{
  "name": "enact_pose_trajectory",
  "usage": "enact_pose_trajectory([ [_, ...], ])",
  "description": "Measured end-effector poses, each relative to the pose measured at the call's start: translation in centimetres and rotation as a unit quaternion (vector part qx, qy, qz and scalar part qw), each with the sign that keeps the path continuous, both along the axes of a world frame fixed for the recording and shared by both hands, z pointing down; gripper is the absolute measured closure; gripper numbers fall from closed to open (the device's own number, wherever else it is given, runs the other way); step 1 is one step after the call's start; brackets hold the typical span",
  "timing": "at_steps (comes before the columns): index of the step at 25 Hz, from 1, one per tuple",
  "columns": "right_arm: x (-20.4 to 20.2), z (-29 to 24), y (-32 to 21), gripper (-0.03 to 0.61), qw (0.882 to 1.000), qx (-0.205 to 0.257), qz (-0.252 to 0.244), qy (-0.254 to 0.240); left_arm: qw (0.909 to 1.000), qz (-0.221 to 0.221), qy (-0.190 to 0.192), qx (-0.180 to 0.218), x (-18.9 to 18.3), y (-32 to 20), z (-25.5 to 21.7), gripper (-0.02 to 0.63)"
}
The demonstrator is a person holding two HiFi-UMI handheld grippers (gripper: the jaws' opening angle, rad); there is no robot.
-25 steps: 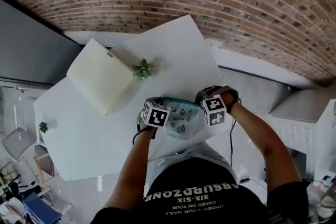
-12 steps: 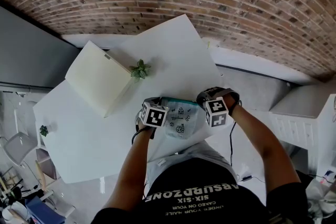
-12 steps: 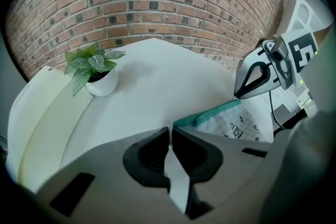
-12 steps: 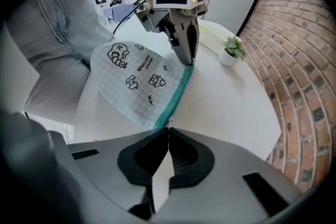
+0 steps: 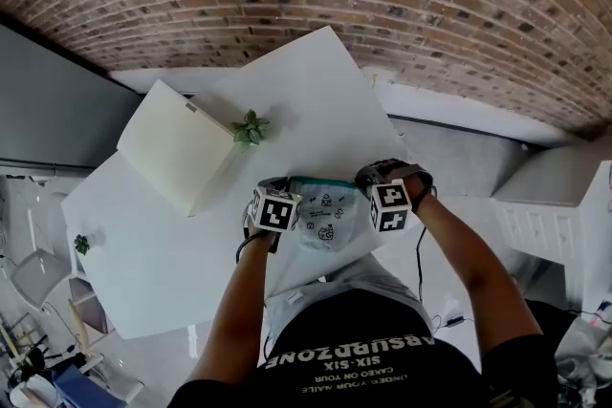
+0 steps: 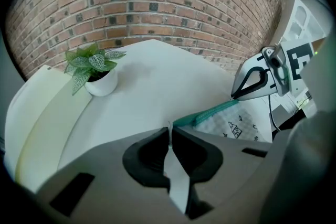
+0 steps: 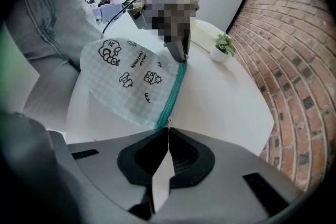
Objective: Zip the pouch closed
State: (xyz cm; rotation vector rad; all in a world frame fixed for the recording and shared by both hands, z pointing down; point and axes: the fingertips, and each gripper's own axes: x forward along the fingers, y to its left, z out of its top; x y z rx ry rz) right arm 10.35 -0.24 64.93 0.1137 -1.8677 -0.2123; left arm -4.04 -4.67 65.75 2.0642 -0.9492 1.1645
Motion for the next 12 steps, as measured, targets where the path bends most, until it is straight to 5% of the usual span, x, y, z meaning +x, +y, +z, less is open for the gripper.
enact_pose_trajectory([
  [12, 0.34, -0.32, -0.19, 0.570, 0.992, 0.029, 0.118, -0.019, 0.9998, 0.006, 0.018, 0.005, -0.01, 0.57, -0.93, 0.588],
])
